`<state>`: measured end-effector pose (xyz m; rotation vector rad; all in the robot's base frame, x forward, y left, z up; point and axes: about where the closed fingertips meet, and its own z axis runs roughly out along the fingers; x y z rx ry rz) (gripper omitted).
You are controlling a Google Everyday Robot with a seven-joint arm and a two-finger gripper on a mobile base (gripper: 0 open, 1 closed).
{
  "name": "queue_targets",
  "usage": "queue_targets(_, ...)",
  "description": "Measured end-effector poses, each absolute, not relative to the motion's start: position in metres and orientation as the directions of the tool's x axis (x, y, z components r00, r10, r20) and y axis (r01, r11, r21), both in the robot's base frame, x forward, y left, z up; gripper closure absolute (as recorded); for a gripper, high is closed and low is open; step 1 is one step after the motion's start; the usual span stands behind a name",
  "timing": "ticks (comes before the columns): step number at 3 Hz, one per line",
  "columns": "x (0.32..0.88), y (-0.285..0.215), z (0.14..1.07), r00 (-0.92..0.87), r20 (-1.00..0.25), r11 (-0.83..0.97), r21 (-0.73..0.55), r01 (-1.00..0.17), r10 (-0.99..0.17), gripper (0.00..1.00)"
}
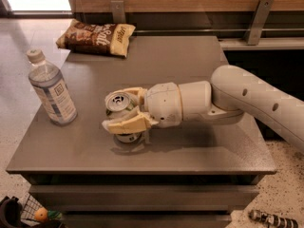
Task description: Move 7up can near brown chip bag
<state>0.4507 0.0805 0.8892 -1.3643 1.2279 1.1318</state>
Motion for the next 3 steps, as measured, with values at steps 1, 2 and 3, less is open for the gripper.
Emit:
queue_targets(1, 0.450, 0.082, 0.890, 0.070, -0.990, -0.053, -0.064, -0.997, -0.122, 1.00)
queue_targets(2, 0.450, 0.082, 0.890, 0.070, -0.990, -0.053, -0.064, -0.996, -0.122, 1.00)
queue_targets(3, 0.492, 0.074, 0.900, 0.035, -0.992, -0.043, -0.030, -0.999, -0.120, 1.00)
